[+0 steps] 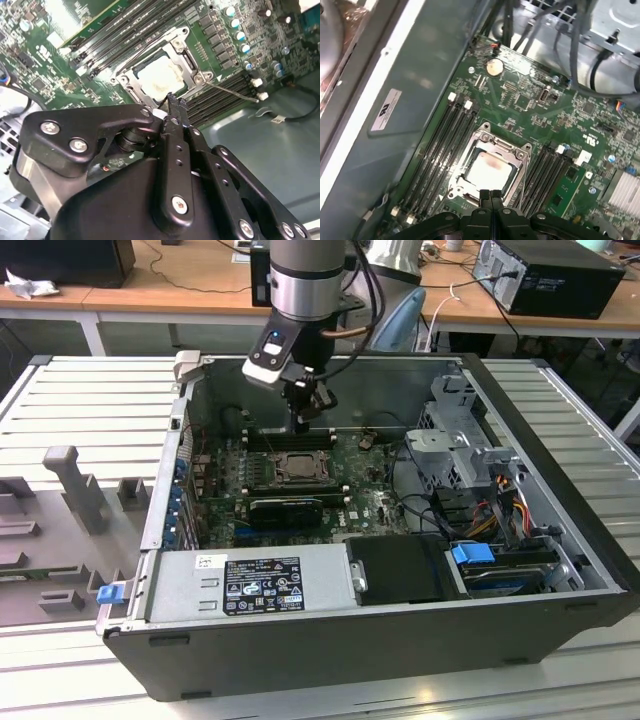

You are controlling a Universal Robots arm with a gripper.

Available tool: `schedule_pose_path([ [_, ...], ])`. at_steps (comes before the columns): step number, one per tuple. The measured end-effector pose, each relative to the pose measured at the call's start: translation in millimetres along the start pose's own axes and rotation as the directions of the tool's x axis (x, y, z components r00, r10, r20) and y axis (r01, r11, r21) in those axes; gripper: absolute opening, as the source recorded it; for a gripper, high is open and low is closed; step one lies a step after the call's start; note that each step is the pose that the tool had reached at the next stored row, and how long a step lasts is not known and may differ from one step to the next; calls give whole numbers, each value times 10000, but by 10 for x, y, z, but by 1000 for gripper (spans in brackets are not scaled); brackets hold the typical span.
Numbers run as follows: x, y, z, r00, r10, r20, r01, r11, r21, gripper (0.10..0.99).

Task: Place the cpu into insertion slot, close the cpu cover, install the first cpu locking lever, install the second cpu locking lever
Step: 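Install the first cpu locking lever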

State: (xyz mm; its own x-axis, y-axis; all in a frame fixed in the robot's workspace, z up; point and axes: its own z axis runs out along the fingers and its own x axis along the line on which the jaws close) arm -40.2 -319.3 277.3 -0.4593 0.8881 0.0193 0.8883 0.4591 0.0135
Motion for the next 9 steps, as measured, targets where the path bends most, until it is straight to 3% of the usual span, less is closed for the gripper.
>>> schedule_pose_path([
  [3, 0, 0, 0, 9993, -370, -5, 370, 9993, 8, 106],
  [9, 0, 0, 0, 9914, -1306, -19, 1306, 9914, 24, 106],
])
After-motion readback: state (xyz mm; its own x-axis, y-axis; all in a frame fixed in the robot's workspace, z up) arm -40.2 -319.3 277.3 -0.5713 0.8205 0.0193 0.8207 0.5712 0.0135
